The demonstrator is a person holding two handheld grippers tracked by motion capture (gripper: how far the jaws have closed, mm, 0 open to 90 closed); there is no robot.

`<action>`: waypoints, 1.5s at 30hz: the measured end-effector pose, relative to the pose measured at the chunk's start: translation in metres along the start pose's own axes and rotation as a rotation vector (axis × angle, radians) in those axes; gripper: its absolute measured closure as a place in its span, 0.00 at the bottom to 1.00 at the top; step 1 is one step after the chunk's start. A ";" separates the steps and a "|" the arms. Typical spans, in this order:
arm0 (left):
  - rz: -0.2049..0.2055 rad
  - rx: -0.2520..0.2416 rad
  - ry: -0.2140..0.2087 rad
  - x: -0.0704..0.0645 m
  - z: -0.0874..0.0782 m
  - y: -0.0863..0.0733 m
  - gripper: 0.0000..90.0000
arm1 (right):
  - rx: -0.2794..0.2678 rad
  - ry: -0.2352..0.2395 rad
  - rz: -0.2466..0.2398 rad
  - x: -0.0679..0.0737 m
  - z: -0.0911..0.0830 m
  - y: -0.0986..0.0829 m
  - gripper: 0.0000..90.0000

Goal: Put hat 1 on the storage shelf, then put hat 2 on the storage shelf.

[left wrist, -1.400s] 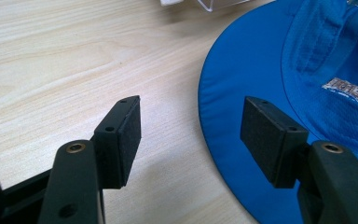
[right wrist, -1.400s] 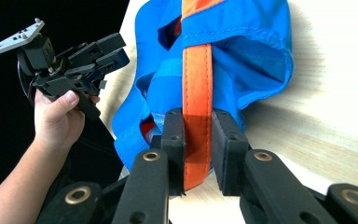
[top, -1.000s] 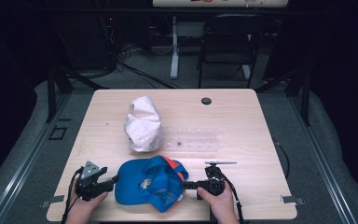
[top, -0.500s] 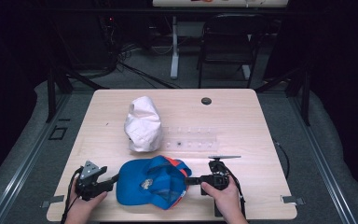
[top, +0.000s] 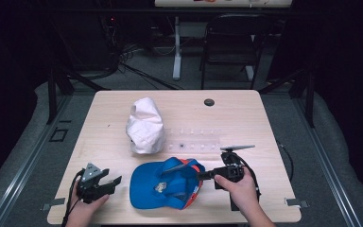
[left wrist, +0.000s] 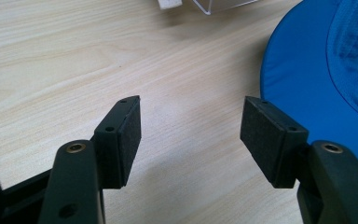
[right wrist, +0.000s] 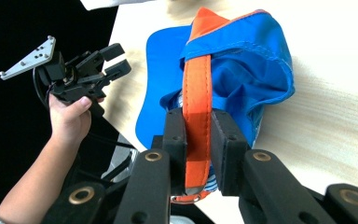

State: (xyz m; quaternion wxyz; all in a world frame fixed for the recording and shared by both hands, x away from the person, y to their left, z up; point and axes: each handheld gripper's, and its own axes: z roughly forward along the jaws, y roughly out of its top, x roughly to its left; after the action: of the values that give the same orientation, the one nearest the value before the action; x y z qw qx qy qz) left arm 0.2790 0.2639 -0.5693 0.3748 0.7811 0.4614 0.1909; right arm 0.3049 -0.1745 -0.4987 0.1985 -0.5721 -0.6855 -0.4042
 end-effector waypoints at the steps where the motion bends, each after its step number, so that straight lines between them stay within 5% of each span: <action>1: 0.000 0.001 0.000 0.000 0.000 0.000 0.43 | 0.017 0.001 -0.003 0.001 -0.001 0.002 0.86; 11: 0.003 0.000 -0.001 0.000 0.000 0.000 0.43 | 0.070 0.093 0.042 0.011 -0.006 0.015 0.86; 30: 0.011 -0.001 -0.004 -0.002 -0.001 0.000 0.43 | 0.081 0.216 0.090 0.044 -0.021 0.041 0.86; 45: 0.016 0.003 -0.003 -0.002 -0.001 0.001 0.43 | 0.042 0.347 0.131 0.065 -0.043 0.057 0.87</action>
State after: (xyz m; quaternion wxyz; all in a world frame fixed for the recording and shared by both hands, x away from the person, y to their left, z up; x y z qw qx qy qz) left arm 0.2776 0.2620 -0.5681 0.3730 0.7855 0.4550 0.1920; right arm 0.3330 -0.1662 -0.4068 0.3517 -0.5329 -0.6106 -0.4685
